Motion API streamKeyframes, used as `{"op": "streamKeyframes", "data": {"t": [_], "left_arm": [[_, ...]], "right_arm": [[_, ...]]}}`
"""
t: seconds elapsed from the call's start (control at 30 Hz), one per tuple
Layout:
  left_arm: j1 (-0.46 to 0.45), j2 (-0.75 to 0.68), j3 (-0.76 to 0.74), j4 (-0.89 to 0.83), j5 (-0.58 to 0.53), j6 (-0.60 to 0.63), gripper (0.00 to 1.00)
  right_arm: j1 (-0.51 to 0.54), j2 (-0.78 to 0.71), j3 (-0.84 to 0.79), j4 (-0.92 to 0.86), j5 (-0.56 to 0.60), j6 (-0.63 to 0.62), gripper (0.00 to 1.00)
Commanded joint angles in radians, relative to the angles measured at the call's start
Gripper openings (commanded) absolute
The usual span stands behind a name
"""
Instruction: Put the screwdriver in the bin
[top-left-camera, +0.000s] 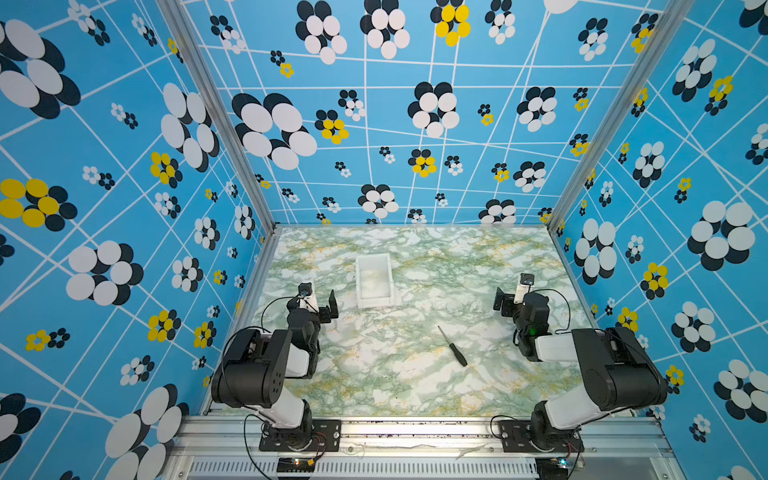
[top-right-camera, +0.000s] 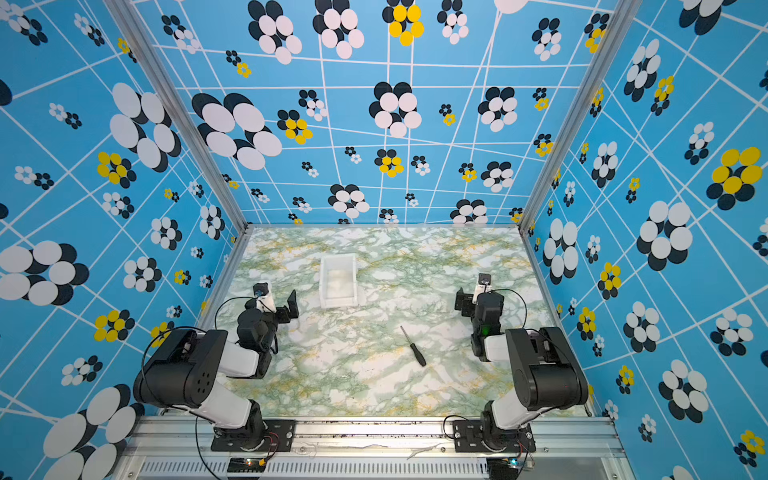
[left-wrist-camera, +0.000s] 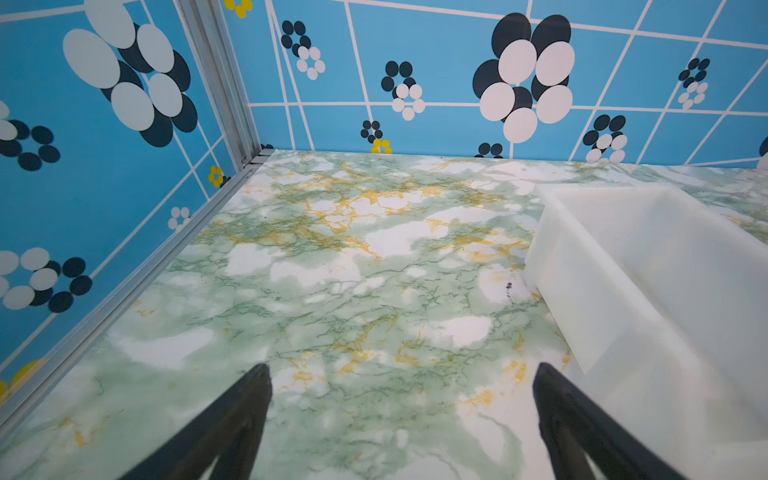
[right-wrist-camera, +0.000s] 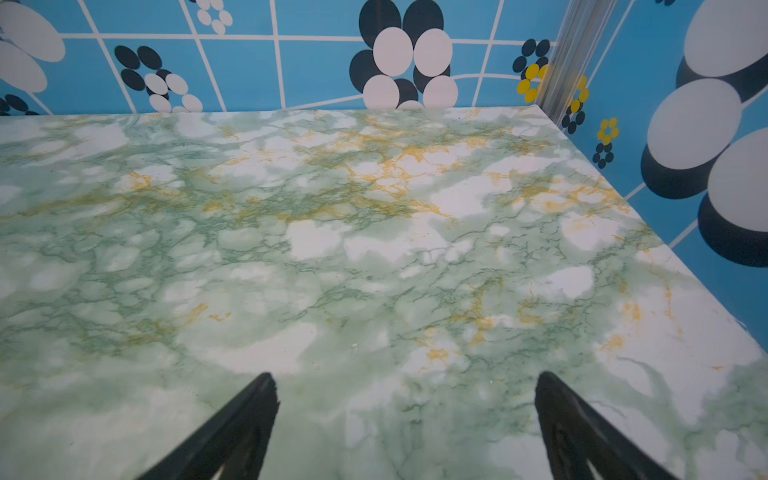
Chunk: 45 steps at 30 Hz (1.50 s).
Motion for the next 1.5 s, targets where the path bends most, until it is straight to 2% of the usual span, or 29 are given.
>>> {"op": "streamKeyframes", "data": {"t": [0.0,0.43,0.6,1.33,1.47], "left_arm": [[0.009,0.008,-0.012,0.042,0.000,0.007,0.99],[0.009,0.005,-0.005,0.027,0.069,0.027,0.99],[0.010,0.005,-0.005,0.026,0.046,0.021,0.99],[0.008,0.006,-0.009,0.035,0.062,0.027,0.99],[0.010,-0.004,-0.004,0.019,0.127,0.050,0.99]], "right_arm": [[-0.004,-0.016,0.015,-0.004,-0.011,-0.007,0.99],[-0.004,-0.016,0.016,-0.006,-0.011,-0.007,0.99],[-0.004,-0.017,0.015,-0.006,-0.011,-0.006,0.99],[-0.004,-0.017,0.016,-0.007,-0.011,-0.005,0.99],[-0.005,-0.016,0.016,-0.007,-0.009,-0.003,0.99]]}}
